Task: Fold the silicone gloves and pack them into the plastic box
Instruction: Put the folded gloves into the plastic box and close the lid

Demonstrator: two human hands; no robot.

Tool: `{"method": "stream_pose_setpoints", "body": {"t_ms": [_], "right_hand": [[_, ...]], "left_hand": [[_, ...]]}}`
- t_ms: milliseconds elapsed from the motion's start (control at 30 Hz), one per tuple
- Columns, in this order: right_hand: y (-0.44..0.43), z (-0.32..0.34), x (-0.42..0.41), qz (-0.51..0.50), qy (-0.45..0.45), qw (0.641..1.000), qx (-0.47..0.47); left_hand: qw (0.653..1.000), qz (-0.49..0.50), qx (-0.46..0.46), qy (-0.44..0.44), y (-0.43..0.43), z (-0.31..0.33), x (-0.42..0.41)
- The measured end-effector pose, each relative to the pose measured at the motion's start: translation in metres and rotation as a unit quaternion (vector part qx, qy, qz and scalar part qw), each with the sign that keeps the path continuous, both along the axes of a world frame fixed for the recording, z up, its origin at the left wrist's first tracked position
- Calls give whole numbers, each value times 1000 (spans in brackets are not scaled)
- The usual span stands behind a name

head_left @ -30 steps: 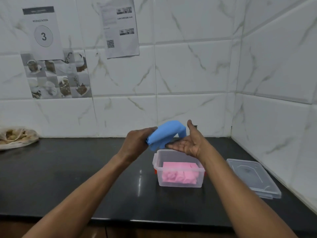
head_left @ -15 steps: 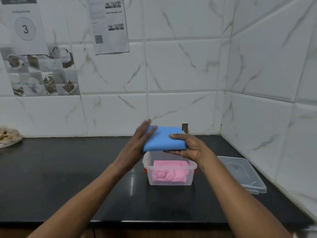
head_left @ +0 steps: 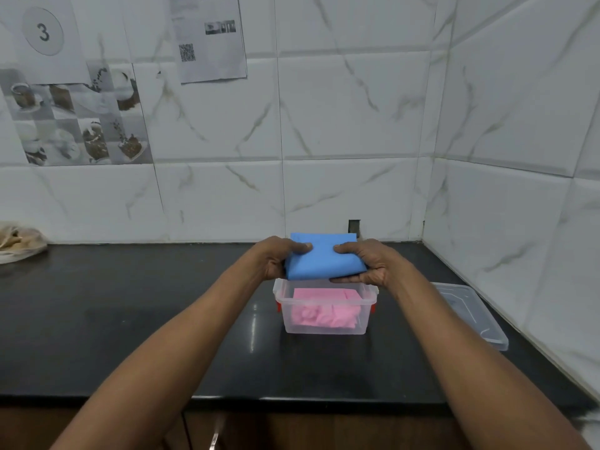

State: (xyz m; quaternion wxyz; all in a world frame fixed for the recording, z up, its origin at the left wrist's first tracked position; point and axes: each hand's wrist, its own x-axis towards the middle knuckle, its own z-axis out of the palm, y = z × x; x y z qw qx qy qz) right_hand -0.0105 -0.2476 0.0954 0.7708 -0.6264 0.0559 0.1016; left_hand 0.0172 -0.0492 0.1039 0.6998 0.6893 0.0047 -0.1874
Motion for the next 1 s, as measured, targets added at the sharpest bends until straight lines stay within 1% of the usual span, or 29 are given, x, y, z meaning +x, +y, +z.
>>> {"method": "stream_pose_setpoints", "body": {"t_ms": [67,133,233,300,433,500,567,600,667,733,767,800,833,867,933,967,1000], "right_hand": [[2,-3,6,-13,11,997,-82],[2,-8,14,-24,17,985,-170],[2,-15,22,-19,21,956,-292],[5,-18,23,-6,26,936,-350],[14,-22,24,18,24,883,-468],[18,-23,24,29,12,846,-533],[23,-26,23,41,2,796,-604],[26,-29,22,49,0,774,-632],[30,-34,24,66,-11,738,-671],[32,-37,24,79,-13,711,-698],[33,-37,24,83,-13,701,-708],[33,-36,23,81,-16,700,-710],[34,-36,23,74,-20,697,-713],[34,-35,23,62,-31,698,-712],[32,-35,22,31,-65,707,-704],[31,-33,21,18,-86,701,-708],[30,-30,18,9,-106,686,-719]], "left_hand": [[999,17,50,11,-7,-7,3],[996,20,86,28,-12,-15,8],[988,9,144,53,-17,-22,12],[982,5,179,60,-20,-25,12],[959,-9,277,56,-26,-30,16],[943,-24,330,37,-32,-34,15],[909,-44,414,-6,-38,-44,17],[885,-51,462,-35,-40,-48,17],[822,-67,556,-101,-45,-54,15],[761,-81,622,-163,-51,-55,12],[738,-84,643,-187,-53,-55,11],[722,-75,655,-211,-54,-54,8],[710,-58,660,-240,-54,-54,8],[706,-35,655,-267,-53,-53,8],[715,11,629,-306,-48,-45,10],[714,9,621,-323,-44,-40,11],[709,-21,618,-340,-42,-34,12]]}}
